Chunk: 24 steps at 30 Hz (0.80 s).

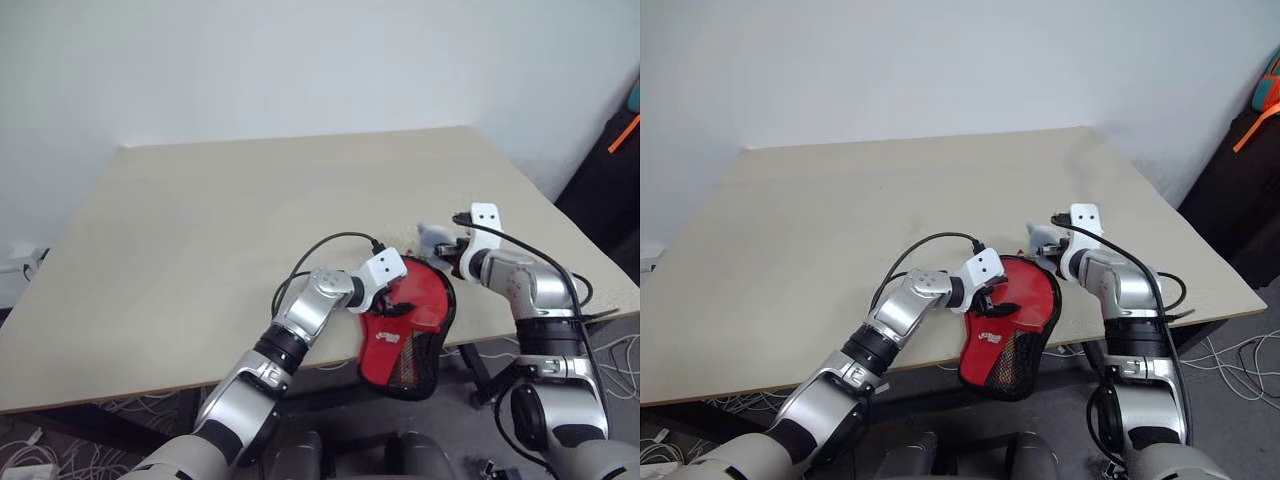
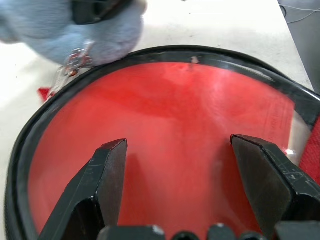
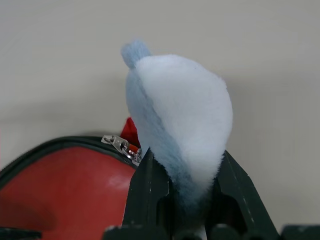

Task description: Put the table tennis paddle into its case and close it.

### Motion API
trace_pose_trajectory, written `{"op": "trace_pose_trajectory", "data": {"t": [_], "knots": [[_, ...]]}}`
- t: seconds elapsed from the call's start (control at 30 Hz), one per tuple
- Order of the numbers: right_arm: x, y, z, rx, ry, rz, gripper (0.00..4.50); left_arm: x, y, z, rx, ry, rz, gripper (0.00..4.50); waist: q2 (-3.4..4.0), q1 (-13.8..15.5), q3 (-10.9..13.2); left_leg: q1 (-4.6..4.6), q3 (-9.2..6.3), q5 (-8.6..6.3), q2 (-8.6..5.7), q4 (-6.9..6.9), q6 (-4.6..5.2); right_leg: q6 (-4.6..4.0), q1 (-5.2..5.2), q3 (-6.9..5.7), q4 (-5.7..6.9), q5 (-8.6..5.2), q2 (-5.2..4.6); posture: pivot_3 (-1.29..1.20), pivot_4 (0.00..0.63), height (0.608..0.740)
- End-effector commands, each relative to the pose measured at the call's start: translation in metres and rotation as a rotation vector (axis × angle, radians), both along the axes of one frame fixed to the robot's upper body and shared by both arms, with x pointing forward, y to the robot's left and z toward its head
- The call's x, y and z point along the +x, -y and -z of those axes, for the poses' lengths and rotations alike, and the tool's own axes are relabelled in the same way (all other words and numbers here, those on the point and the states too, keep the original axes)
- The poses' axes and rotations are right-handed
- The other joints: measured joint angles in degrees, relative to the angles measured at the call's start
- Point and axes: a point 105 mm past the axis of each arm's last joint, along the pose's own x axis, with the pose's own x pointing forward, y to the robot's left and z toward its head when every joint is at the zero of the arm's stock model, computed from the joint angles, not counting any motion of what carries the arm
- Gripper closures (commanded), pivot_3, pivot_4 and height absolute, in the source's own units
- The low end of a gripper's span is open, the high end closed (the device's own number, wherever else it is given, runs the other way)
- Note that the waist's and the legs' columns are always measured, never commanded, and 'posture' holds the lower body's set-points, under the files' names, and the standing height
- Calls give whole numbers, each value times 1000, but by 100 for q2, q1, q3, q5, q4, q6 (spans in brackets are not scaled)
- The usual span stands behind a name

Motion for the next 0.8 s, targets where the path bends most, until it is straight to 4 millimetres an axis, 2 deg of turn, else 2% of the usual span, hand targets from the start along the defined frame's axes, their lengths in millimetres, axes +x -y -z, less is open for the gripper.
{"op": "trace_pose_trajectory", "data": {"t": [0.03,0.17,0.33,0.53,0.63,0.8], "knots": [[0,27,-14,-41,45,113,4168,2,-6,11,44,-28,-21,1009,0,0,0,0,0,0,0,0,1,0,0,0,0,0,0,0,0,724],[-3,41,-2,-101,17,185,4168,3,-3,10,38,-46,-20,1009,0,10,0,0,0,-1,-1,0,2,0,1,0,-1,0,-1,0,0,724],[-4,44,0,-117,19,198,4170,5,-1,6,46,-87,-20,1009,0,37,0,0,-1,-1,-2,1,4,0,3,0,-3,0,-1,0,0,724],[-5,41,-2,-127,29,193,4171,12,5,6,191,20,42,1009,0,66,0,0,-2,-1,-4,2,9,-2,6,-1,-5,-1,-2,0,0,724],[-6,41,-6,-135,37,187,4171,9,7,8,238,34,95,1009,0,87,0,0,-2,-2,-4,2,10,-5,4,0,-6,-3,-3,0,0,724],[-12,52,-8,-142,39,207,4171,-2,2,21,300,-50,146,1009,1,118,-1,0,-3,-3,-3,2,11,-9,2,-1,-8,-6,-5,0,0,724]]}}
